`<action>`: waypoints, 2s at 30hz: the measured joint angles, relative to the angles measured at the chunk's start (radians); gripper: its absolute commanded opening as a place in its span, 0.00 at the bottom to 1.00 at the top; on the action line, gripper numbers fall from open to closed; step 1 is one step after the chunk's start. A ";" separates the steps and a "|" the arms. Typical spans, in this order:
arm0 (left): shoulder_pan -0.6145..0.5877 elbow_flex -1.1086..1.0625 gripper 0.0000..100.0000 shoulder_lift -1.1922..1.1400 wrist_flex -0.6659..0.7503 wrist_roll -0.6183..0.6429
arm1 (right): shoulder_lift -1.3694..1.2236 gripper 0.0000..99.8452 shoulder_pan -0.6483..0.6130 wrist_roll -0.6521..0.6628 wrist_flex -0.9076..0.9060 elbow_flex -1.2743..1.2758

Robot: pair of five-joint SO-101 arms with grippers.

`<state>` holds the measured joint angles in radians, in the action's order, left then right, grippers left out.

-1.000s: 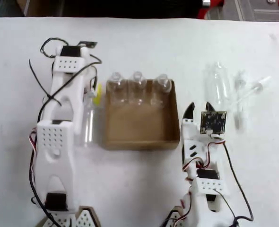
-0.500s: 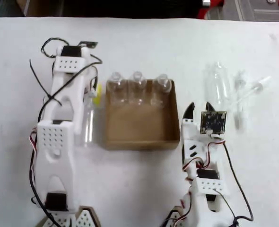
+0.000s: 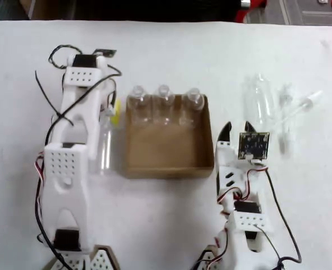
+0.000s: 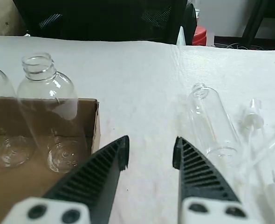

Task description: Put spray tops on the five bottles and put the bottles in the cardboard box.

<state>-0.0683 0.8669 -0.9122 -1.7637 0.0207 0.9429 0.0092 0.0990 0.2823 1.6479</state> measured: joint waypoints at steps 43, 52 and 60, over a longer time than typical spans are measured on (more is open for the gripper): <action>0.006 0.017 0.09 -0.055 0.002 -0.002 | 0.000 0.14 0.000 0.000 0.000 0.000; 0.006 0.017 0.22 0.044 0.002 -0.002 | 0.000 0.14 0.000 0.000 0.000 0.000; 0.006 0.017 0.18 0.044 0.000 -0.002 | 0.000 0.14 0.000 0.000 0.000 0.000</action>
<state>-0.0621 0.8838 -0.8677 -1.7637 0.0192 0.9429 0.0092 0.0990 0.2823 1.6479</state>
